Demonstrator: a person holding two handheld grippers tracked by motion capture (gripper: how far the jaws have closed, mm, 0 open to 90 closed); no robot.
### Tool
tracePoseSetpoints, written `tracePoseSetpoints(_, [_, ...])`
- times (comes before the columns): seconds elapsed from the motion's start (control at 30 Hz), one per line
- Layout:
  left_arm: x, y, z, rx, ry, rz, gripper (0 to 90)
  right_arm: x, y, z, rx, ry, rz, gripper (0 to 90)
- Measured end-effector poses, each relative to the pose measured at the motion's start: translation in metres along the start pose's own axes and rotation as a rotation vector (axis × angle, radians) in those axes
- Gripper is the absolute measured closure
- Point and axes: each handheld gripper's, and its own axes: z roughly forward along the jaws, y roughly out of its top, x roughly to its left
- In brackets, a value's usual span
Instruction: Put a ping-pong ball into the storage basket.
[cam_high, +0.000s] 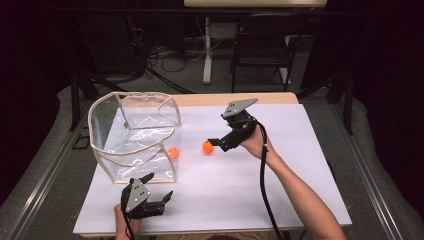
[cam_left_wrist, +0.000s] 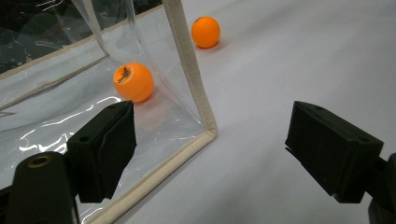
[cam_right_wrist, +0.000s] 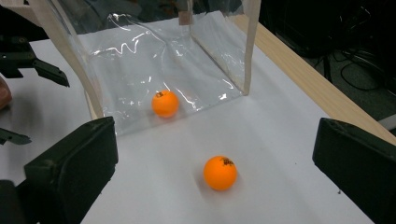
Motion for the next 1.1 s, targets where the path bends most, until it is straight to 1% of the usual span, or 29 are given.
tracePoseSetpoints(0.1, [0.0, 0.0, 0.0, 0.0, 0.004, 0.0, 16.0, 0.0, -0.008, -0.001, -0.005, 0.014, 0.019, 0.0])
tracePoseSetpoints(0.23, [-0.001, -0.001, -0.003, -0.002, 0.015, -0.003, 16.0, 0.0, -0.021, 0.001, 0.002, 0.016, 0.036, 0.0])
tracePoseSetpoints(0.6, [-0.001, -0.001, -0.002, 0.006, 0.016, -0.004, 16.0, 0.004, -0.05, 0.009, 0.046, 0.009, 0.044, 0.0])
tracePoseSetpoints(0.7, [-0.002, -0.001, -0.001, 0.005, 0.017, -0.001, 16.0, 0.004, -0.058, 0.011, 0.048, 0.007, 0.053, 0.0])
tracePoseSetpoints(0.83, [-0.002, 0.0, 0.0, 0.005, 0.014, 0.0, 16.1, 0.004, -0.071, 0.014, 0.051, 0.0, 0.073, 0.0])
tracePoseSetpoints(0.9, [-0.001, 0.0, 0.0, 0.006, 0.013, 0.005, 16.0, 0.003, -0.078, 0.017, 0.051, 0.001, 0.094, 0.0])
tracePoseSetpoints(0.97, [-0.002, 0.0, 0.001, 0.005, 0.01, 0.006, 16.0, 0.002, -0.084, 0.021, 0.076, 0.004, 0.102, 0.0])
tracePoseSetpoints(1.03, [-0.002, 0.0, 0.0, 0.003, 0.008, 0.007, 16.0, 0.001, -0.089, 0.024, 0.081, 0.009, 0.119, 0.0])
tracePoseSetpoints(1.1, [-0.001, 0.0, 0.0, 0.003, 0.01, 0.007, 16.0, 0.001, -0.091, 0.025, 0.091, 0.0, 0.118, 0.0])
